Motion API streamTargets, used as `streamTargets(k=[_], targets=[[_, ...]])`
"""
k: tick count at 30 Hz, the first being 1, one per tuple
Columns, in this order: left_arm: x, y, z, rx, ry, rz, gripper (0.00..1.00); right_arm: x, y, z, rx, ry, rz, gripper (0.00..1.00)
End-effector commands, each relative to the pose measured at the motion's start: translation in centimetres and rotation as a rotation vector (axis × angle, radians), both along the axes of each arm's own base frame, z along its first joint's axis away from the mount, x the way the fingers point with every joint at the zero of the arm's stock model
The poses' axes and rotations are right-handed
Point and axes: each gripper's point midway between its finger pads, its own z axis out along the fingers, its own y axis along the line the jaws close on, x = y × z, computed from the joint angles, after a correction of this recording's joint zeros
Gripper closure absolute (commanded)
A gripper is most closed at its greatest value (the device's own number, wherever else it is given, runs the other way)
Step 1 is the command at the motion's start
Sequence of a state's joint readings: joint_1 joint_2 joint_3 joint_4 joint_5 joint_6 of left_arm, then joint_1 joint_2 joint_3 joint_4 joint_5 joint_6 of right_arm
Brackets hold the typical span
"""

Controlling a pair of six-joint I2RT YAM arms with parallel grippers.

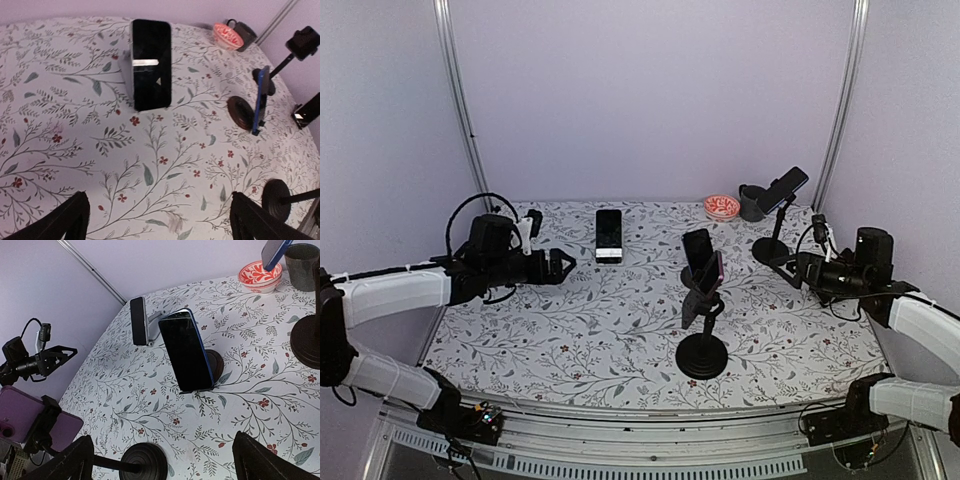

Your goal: Remove the phone from the phone stand

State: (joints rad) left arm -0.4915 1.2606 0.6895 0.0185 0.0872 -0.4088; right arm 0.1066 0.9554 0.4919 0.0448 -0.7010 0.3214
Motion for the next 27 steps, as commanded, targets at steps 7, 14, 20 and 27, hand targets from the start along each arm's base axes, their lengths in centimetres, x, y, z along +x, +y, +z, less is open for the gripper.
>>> streamTargets(k=[7, 14, 20, 27], targets=[[-7.6, -8.7, 7.8, -0.125, -0.318, -0.602, 0.01, -5.3, 4.2, 3.0, 0.034, -0.159, 0.230, 0.00], [-12.9, -14.1, 9.1, -0.117, -0.444, -0.939, 0.01, -7.8, 5.5, 2.5, 0.034, -0.224, 0.300, 0.02], [-14.7, -17.8, 10.3, -0.101, -0.513, -1.097, 0.01, -9.1, 6.8, 2.5, 0.040, -0.250, 0.366, 0.05], [-14.9, -21.9, 10.3, -0.102, -0.513, -1.182, 0.01, -9.7, 8.4, 2.3, 0.018, -0.291, 0.411, 0.11]])
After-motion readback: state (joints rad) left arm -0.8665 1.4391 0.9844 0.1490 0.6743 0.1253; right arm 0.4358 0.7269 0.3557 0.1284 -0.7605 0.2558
